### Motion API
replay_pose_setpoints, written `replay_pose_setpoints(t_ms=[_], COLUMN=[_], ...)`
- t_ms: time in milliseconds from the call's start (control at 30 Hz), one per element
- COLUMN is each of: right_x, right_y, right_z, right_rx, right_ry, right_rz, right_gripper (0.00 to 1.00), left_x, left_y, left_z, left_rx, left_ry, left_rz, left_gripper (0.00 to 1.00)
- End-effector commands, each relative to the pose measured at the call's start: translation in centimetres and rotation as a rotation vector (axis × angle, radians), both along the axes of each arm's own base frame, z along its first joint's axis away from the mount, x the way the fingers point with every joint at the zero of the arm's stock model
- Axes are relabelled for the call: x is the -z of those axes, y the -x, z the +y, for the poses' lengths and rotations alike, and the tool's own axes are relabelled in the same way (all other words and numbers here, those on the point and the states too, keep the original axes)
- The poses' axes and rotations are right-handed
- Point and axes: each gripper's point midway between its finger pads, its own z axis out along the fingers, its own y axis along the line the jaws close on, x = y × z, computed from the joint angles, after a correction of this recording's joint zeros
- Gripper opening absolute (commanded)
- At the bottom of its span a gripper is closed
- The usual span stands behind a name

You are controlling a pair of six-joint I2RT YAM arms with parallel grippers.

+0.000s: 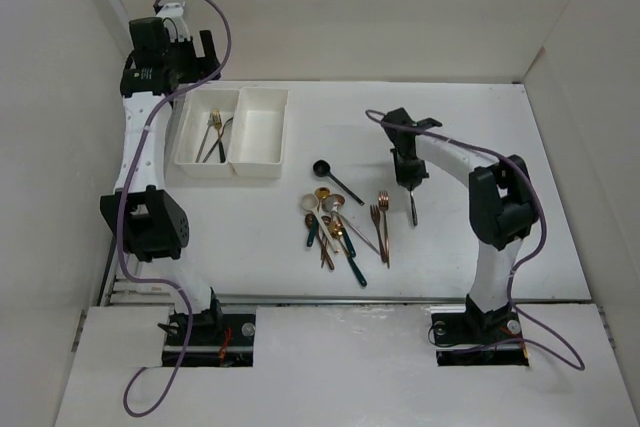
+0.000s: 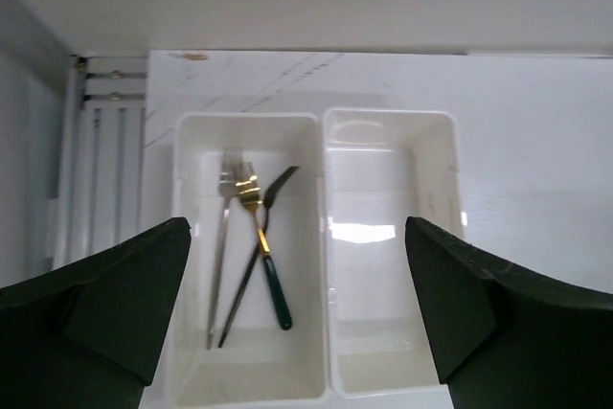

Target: Sort the eating utensils into containers

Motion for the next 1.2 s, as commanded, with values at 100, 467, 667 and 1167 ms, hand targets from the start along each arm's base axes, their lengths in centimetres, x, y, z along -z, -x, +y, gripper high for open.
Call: replay_pose_setpoints(t_ms=[100, 467, 667, 1167], right_x=[-17.7, -31.1, -31.2, -31.6], right_y=[-10.3, -11.1, -10.3, -8.8], right_z=[3.7, 23.0, 26.3, 27.7], right_rx=[0.223, 0.035, -0.021, -0.027], right_ry=[-0.315, -1.050, -1.117, -1.200], right_rz=[-0.580, -0.782, -0.725, -0.686], right_gripper=[0.00, 0.00, 0.00, 0.00], left_x=[-2.5, -1.1, 1.5, 3.7], left_y=[3.5, 11.5, 11.9, 10.6], left_z=[-10.0, -22.1, -23.7, -23.2], left_rx=[0.421, 0.983, 0.985, 0.903], left_ry=[0.161, 0.290, 0.270, 0.230], left_rz=[-0.012, 0.069, 0.133, 0.163], left_gripper=[0.89, 0.94, 0.94, 0.32])
